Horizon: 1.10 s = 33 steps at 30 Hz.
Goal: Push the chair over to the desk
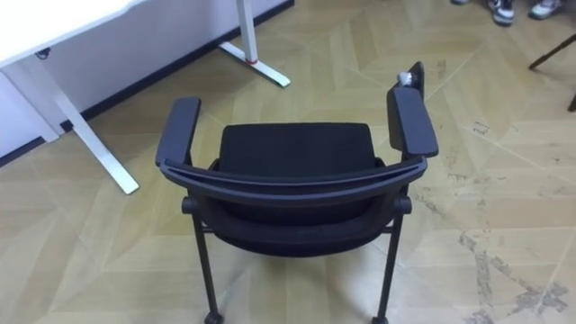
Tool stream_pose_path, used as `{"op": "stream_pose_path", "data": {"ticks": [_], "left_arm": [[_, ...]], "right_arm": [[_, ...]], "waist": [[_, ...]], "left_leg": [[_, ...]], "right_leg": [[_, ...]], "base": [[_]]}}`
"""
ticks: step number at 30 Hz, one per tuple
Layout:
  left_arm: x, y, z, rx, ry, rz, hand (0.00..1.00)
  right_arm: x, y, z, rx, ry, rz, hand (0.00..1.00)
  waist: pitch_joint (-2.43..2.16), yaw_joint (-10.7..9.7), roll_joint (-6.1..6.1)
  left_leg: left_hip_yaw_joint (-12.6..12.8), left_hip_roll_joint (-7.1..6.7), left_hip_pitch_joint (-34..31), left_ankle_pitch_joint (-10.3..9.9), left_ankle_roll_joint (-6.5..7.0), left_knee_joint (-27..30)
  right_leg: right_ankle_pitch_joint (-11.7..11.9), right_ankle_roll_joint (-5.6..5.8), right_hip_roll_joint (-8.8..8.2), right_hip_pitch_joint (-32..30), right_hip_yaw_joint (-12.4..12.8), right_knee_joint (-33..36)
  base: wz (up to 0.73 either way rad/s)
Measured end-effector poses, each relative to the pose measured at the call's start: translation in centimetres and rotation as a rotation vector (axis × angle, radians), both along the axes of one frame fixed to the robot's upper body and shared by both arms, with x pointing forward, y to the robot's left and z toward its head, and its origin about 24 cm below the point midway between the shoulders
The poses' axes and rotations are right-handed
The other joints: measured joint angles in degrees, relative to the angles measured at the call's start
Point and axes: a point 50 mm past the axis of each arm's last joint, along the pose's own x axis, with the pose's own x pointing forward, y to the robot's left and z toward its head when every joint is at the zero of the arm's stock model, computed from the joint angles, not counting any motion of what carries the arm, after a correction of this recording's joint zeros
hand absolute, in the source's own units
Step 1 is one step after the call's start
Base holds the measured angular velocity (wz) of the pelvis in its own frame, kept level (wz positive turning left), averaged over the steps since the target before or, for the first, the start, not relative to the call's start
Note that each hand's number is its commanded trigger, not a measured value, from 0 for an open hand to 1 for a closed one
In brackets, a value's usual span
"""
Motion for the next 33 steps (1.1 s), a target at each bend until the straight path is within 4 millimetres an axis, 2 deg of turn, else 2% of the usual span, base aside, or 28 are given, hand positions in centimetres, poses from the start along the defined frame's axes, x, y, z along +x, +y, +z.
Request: {"op": "stream_pose_path", "data": {"ticks": [2,4,5,6,9,16,20,25,28,33], "left_arm": [[0.1,0.4,0.1,0.023,-0.003,0.031,0.00],[0.8,0.9,0.3,0.050,-0.014,0.047,0.00],[1.5,1.2,0.4,0.063,-0.029,0.061,0.00],[1.8,1.3,0.5,0.071,-0.037,0.071,0.00],[3.4,2.4,1.1,0.125,-0.073,0.076,0.00],[7.5,4.8,3.9,0.286,-0.254,0.136,0.00],[9.5,5.6,5.5,0.364,-0.329,0.140,0.00],[11.8,6.2,7.5,0.463,-0.426,0.127,0.00],[12.5,6.5,8.5,0.505,-0.463,0.124,0.00],[14.7,6.2,10.5,0.615,-0.532,-0.023,0.00]], "right_arm": [[0.2,0.0,0.0,0.001,-0.004,-0.002,0.00],[0.3,-0.2,0.1,-0.006,-0.011,-0.009,0.00],[0.6,-0.3,0.1,-0.008,-0.019,-0.019,0.00],[0.7,-0.4,0.2,-0.009,-0.023,-0.022,0.00],[0.9,-0.5,0.2,-0.017,-0.035,-0.021,0.00],[1.0,-1.4,0.5,-0.031,-0.053,-0.045,0.00],[1.0,-1.9,0.6,-0.046,-0.055,-0.044,0.00],[1.2,-2.0,0.7,-0.046,-0.062,-0.045,0.00],[1.2,-2.0,0.7,-0.044,-0.062,-0.046,0.00],[1.2,-1.9,0.6,-0.034,-0.065,-0.037,0.00]], "waist": [[-0.07,0.0,0.34],[0.11,-0.1,0.70],[0.00,0.0,0.92],[0.14,0.0,1.45],[-0.10,-0.3,1.99],[0.08,-0.2,2.75],[-0.13,-0.3,3.63],[-0.21,-0.3,3.59],[-0.22,-1.3,3.56],[-0.09,-1.8,3.44]], "left_leg": [[0.1,0.00,0.0,-0.1,0.05,0.2],[0.1,0.00,0.0,-0.5,0.14,0.8],[0.1,0.00,0.0,-0.6,0.15,0.9],[0.1,0.00,0.0,-0.6,0.15,0.9],[0.0,0.00,0.0,-0.6,0.15,0.8],[0.1,-0.02,0.3,-0.6,0.12,0.8],[0.1,-0.03,0.3,-0.6,0.12,0.9],[-0.1,-0.03,0.3,-0.6,0.13,1.0],[-0.2,-0.05,0.5,-0.6,0.13,1.0],[-0.2,-0.05,0.5,-0.6,0.13,1.0]], "right_leg": [[0.0,0.01,-0.01,0.1,0.1,0.0],[-0.1,0.19,-0.05,0.3,0.1,0.1],[-0.1,0.22,-0.07,0.3,0.2,0.2],[-0.1,0.22,-0.07,0.3,0.2,0.2],[-0.2,0.25,-0.06,0.4,0.1,0.3],[-0.3,0.20,-0.15,0.4,0.0,0.7],[-0.3,0.19,-0.14,0.4,0.1,0.8],[-0.3,0.19,-0.15,0.5,-0.2,0.9],[-0.3,0.19,-0.15,0.7,0.0,0.9],[-0.3,0.22,-0.14,0.7,-0.1,0.9]], "base": [[0.00],[0.00],[0.00],[0.00],[0.00],[0.00],[0.00],[0.01],[0.00],[0.00]]}}
